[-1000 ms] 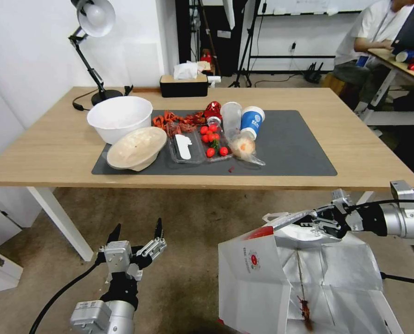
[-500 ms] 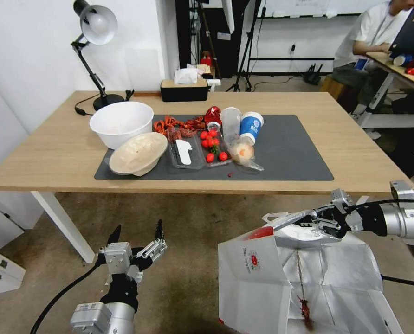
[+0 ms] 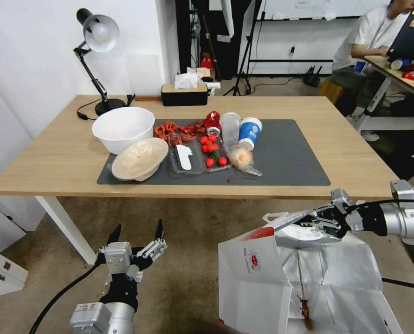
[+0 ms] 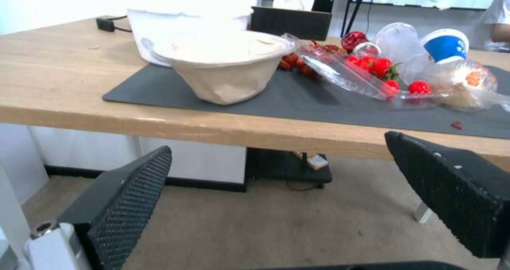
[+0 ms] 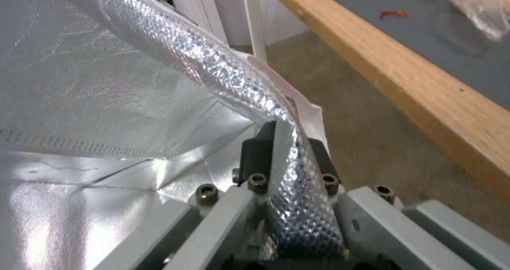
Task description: Pick up the food delivery bag from the floor and place it on the table.
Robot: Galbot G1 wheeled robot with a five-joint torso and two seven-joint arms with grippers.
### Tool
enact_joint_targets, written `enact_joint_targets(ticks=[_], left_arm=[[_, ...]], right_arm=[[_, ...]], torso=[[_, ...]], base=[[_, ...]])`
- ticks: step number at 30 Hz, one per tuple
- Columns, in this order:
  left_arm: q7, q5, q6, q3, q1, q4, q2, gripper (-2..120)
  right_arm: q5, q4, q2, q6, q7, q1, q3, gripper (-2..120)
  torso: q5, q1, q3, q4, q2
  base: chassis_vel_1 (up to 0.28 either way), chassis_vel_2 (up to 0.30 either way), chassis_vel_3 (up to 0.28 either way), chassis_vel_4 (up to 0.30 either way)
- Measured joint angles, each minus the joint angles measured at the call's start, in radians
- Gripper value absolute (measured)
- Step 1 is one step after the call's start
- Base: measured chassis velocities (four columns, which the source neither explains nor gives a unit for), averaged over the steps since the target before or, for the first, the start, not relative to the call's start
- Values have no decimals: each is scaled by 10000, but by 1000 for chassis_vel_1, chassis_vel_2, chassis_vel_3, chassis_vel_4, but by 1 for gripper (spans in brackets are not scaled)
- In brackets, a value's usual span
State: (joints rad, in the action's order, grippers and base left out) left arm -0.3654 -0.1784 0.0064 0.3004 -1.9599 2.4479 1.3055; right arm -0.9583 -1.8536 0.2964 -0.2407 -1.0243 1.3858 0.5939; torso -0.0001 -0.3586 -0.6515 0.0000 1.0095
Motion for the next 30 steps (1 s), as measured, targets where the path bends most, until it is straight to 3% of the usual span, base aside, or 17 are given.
enact_joint_targets(ticks=[17,20,30], left_arm=[[62,99,-55,8,-69,25,21,100],[348,145,-260,25,-227,-22,35,100],[539,140,-379,58,-323,-1,-18,100]], right_arm=[[-24,18,3,0,3,-6,-17,0],[-28,4,17,4,6,30,0,0],[-189,-137,2,12,145,151,147,0]], torso=[[1,-347,-450,0,796],[1,-430,-549,-1,982],[0,-456,-587,0,1043]], base=[[0,0,0,0],[0,0,0,0],[0,0,0,0]])
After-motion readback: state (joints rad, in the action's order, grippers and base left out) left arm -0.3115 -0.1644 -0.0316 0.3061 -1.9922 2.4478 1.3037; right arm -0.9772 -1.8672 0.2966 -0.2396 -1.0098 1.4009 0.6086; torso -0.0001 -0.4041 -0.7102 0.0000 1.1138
